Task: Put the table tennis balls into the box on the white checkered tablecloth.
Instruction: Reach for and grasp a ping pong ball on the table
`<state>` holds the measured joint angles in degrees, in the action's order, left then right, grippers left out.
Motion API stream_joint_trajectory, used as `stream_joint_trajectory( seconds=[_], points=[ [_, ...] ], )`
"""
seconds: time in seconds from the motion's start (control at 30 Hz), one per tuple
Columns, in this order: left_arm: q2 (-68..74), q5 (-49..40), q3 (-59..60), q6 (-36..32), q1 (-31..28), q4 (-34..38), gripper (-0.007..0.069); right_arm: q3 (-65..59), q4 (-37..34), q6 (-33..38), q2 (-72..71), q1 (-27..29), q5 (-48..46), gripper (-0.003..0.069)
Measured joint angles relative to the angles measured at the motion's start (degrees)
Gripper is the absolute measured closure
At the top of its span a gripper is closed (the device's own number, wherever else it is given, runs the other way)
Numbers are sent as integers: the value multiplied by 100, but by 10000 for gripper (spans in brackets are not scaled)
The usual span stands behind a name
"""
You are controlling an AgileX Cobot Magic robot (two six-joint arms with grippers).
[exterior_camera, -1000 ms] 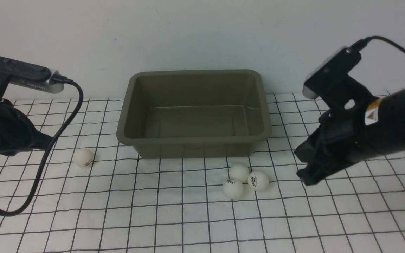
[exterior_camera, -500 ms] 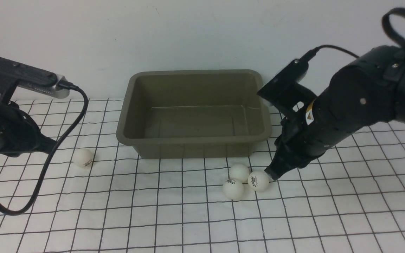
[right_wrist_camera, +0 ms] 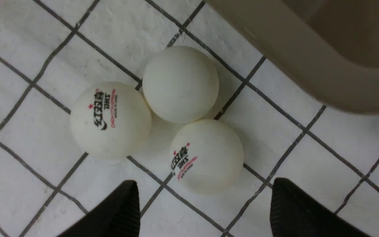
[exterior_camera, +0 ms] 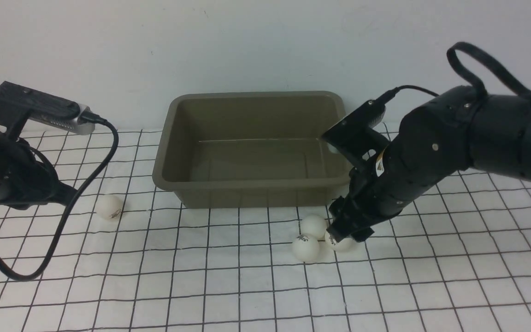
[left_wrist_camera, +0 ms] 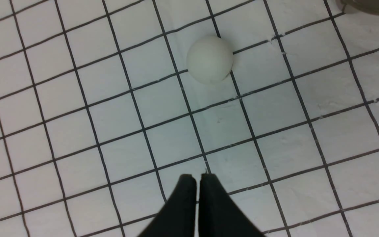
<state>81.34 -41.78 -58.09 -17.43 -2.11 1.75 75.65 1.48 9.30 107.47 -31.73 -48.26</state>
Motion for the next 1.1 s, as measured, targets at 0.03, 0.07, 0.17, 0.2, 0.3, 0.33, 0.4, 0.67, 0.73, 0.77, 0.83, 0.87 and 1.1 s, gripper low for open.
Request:
stream_joint_trajectory(
  seconds=[0.03, 0.07, 0.17, 0.2, 0.3, 0.33, 0.4, 0.67, 0.73, 0.77, 0.83, 0.87, 1.1],
  points=[
    [0, 0, 0, 0, 0, 0, 629, 111, 0, 0, 92, 0, -62, 175],
    [0, 0, 0, 0, 0, 0, 629, 155, 0, 0, 147, 0, -96, 175],
    [0, 0, 0, -2, 0, 0, 629, 311, 0, -5, 305, 0, -165, 175],
    [0, 0, 0, -2, 0, 0, 629, 345, -5, -5, 359, 0, -181, 175],
    [0, 0, 0, -16, 0, 0, 629, 369, -7, 7, 469, 0, -207, 175],
    [0, 0, 0, -16, 0, 0, 629, 383, -7, 7, 499, 0, -213, 175],
    [0, 0, 0, -23, 0, 0, 629, 388, -13, 12, 548, 0, -213, 175],
    [0, 0, 0, -30, 0, -4, 629, 388, -17, 62, 594, 0, -155, 175],
    [0, 0, 0, -30, 0, -6, 629, 390, -17, 81, 599, 0, -120, 175],
    [0, 0, 0, -30, 0, -6, 629, 396, -17, 89, 605, 0, -115, 175],
    [0, 0, 0, -35, 0, -6, 629, 401, -17, 94, 619, 0, -100, 175],
    [0, 0, 0, -35, 0, -12, 629, 401, -17, 94, 634, 0, -93, 176],
    [0, 0, 0, -35, 0, -18, 629, 406, -12, 94, 799, 0, -87, 207]
  ],
)
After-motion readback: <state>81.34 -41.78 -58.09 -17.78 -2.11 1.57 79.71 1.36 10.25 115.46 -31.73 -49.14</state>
